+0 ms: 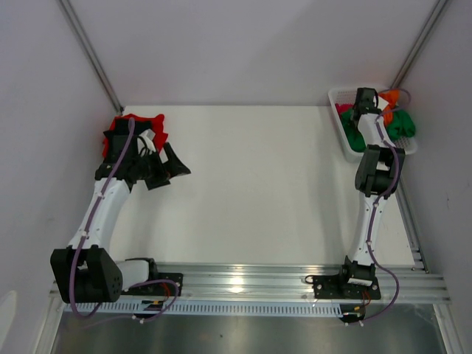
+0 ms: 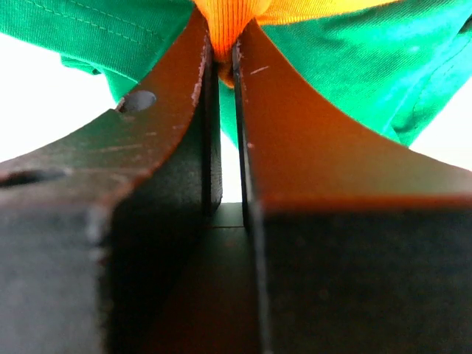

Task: Fold and stack the t-shirts
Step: Grab crumpled tshirt from bin with the right arm

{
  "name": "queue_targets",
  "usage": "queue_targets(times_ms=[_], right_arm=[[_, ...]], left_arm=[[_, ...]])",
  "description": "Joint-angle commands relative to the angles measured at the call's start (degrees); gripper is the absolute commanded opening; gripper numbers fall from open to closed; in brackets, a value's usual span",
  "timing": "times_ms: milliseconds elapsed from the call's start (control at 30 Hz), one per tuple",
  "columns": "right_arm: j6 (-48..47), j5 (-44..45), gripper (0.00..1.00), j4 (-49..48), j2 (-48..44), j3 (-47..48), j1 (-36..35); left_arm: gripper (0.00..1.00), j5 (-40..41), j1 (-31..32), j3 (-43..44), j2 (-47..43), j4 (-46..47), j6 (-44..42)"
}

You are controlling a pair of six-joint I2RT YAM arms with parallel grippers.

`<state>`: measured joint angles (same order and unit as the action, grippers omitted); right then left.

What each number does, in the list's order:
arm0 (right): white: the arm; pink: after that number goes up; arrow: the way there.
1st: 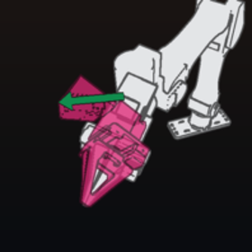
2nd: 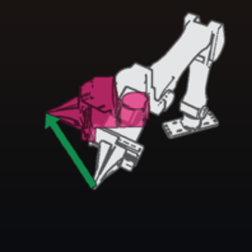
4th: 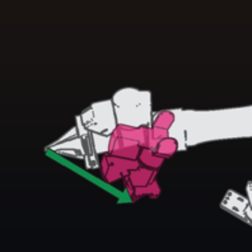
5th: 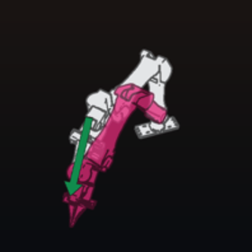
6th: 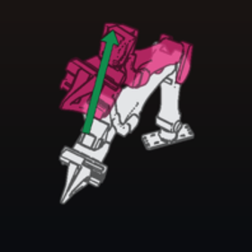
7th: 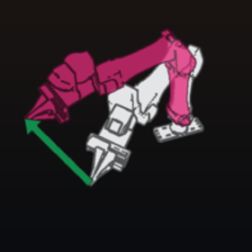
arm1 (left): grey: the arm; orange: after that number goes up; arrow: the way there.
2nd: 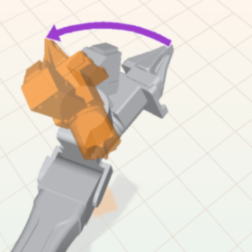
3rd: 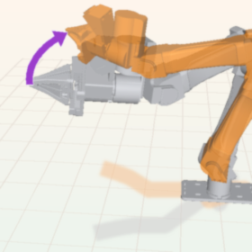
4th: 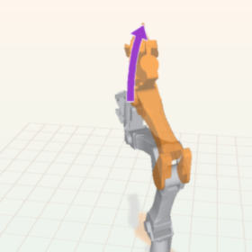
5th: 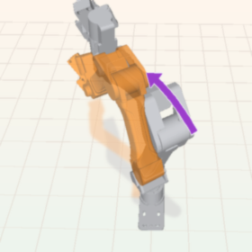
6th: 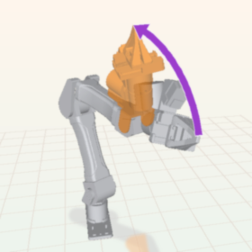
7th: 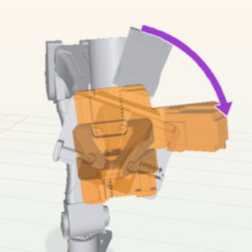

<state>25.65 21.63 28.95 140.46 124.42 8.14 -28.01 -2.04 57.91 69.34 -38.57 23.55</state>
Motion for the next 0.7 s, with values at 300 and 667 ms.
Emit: queue_targets(times_ms=[300,667], right_arm=[[-6.1,8.0,0.00,-2.8,-8.8,-4.1,-3.0],[-5.6,20.3,0.00,-4.1,-21.2,-14.4,-8.0]], left_arm=[[1.00,-3.5,-0.1,-3.2,-0.6,6.3,2.5],[0.99,-5.8,0.0,-5.7,-1.0,8.4,2.3]])
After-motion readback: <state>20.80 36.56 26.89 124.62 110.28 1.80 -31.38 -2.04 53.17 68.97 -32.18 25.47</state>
